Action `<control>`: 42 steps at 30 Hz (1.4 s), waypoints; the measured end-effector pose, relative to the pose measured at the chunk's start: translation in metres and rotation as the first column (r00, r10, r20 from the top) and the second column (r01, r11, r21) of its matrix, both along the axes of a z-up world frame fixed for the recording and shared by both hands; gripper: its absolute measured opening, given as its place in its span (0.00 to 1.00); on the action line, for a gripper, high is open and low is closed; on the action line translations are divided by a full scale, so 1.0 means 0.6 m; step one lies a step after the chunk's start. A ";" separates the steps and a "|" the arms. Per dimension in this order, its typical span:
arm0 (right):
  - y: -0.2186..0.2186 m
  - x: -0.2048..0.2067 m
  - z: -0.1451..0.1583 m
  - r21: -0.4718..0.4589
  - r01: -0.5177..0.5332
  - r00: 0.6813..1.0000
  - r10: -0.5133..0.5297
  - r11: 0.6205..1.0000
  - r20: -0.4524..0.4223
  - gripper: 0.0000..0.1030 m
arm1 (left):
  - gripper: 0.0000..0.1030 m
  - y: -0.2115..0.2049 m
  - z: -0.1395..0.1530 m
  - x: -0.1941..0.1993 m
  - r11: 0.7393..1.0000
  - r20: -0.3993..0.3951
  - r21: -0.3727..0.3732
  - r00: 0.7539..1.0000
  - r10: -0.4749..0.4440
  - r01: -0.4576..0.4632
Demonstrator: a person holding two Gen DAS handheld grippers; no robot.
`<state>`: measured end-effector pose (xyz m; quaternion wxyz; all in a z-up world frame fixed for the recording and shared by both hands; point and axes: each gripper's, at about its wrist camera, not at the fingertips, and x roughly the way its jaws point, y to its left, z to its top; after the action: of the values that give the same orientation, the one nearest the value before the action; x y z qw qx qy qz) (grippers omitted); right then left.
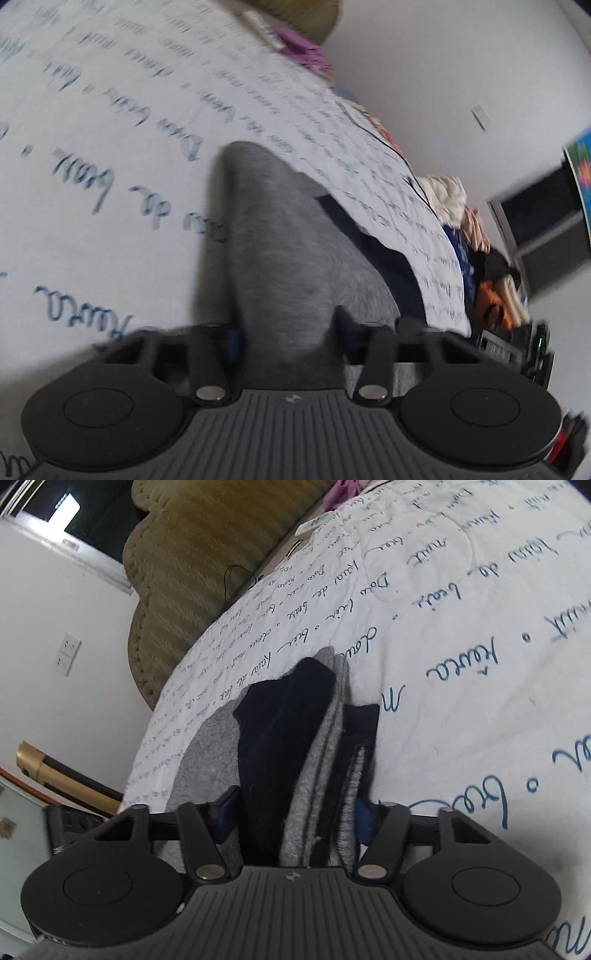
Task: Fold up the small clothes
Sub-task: 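Press the folded bundle with the right gripper while the left gripper regrasps, then open both grippers and lift them off the grey sweater bundle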
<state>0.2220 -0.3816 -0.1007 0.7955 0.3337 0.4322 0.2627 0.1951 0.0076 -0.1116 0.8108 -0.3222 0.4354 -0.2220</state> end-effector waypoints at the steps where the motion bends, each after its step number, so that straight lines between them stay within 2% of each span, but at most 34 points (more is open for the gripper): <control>1: 0.004 -0.001 0.001 0.001 -0.004 1.000 0.004 1.000 -0.005 0.47 | 0.31 0.002 -0.002 0.002 1.000 -0.008 -0.008 1.000 -0.005 0.005; 4: 0.013 -0.006 0.012 -0.035 0.002 1.000 -0.001 0.999 0.006 0.44 | 0.27 -0.002 0.008 0.001 1.000 0.003 0.028 1.000 0.000 0.000; 7: 0.019 -0.002 0.026 0.003 -0.003 1.000 0.003 1.000 0.015 0.41 | 0.25 -0.003 0.023 0.001 0.999 0.016 0.040 1.000 0.000 -0.001; 11: 0.039 0.007 0.038 -0.003 -0.024 1.000 0.024 1.000 0.019 0.41 | 0.24 0.011 0.034 0.005 0.999 0.020 0.036 1.000 -0.005 0.004; 20: 0.120 0.030 0.042 0.073 -0.093 0.995 0.092 0.993 0.025 0.41 | 0.23 0.098 0.053 -0.005 0.995 0.023 0.068 0.998 0.066 -0.067; 26: 0.188 0.051 0.041 0.115 -0.149 0.989 0.146 0.982 0.030 0.40 | 0.23 0.181 0.069 -0.007 0.981 0.047 0.120 0.988 0.148 -0.153; 28: 0.202 0.055 0.032 0.112 -0.152 0.988 0.150 0.982 0.027 0.40 | 0.23 0.198 0.062 0.001 0.982 0.035 0.125 0.989 0.142 -0.145; 30: 0.206 0.058 0.017 0.100 -0.133 0.991 0.134 0.986 0.006 0.42 | 0.26 0.201 0.046 0.007 0.982 0.015 0.142 0.992 0.123 -0.124; 33: 0.182 0.054 0.004 0.167 -0.087 0.993 0.099 0.982 -0.068 0.49 | 0.38 0.205 0.046 -0.019 0.985 0.036 0.127 0.993 0.115 -0.119; 34: 0.171 0.045 0.010 0.163 -0.075 0.994 0.087 0.984 -0.067 0.50 | 0.51 0.210 0.050 -0.033 0.985 0.048 0.122 0.992 0.118 -0.123; 35: 0.159 0.032 0.016 0.150 -0.070 0.995 0.079 0.986 -0.054 0.57 | 0.65 0.218 0.051 -0.051 0.985 0.059 0.110 0.990 0.128 -0.134; 36: 0.146 0.016 0.024 0.136 -0.066 0.997 0.072 0.988 -0.040 0.63 | 0.67 0.227 0.050 -0.073 0.984 0.070 0.094 0.987 0.144 -0.150; 37: 0.136 -0.001 0.029 0.129 -0.061 0.997 0.066 0.990 -0.029 0.65 | 0.67 0.235 0.047 -0.092 0.984 0.067 0.077 0.985 0.156 -0.161; 39: 0.126 -0.038 0.030 0.130 -0.083 0.996 0.088 0.988 -0.032 0.65 | 0.67 0.242 0.033 -0.129 0.984 0.029 0.061 0.986 0.164 -0.166; 42: 0.142 -0.090 0.020 0.149 -0.151 0.985 0.162 0.977 -0.063 0.65 | 0.66 0.233 0.018 -0.177 0.990 0.026 0.017 0.989 0.142 -0.143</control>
<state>0.1682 -0.2967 -0.0889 0.7295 0.3647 0.4665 0.3424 0.0889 0.1477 -0.1010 0.8329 -0.3420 0.4033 -0.1632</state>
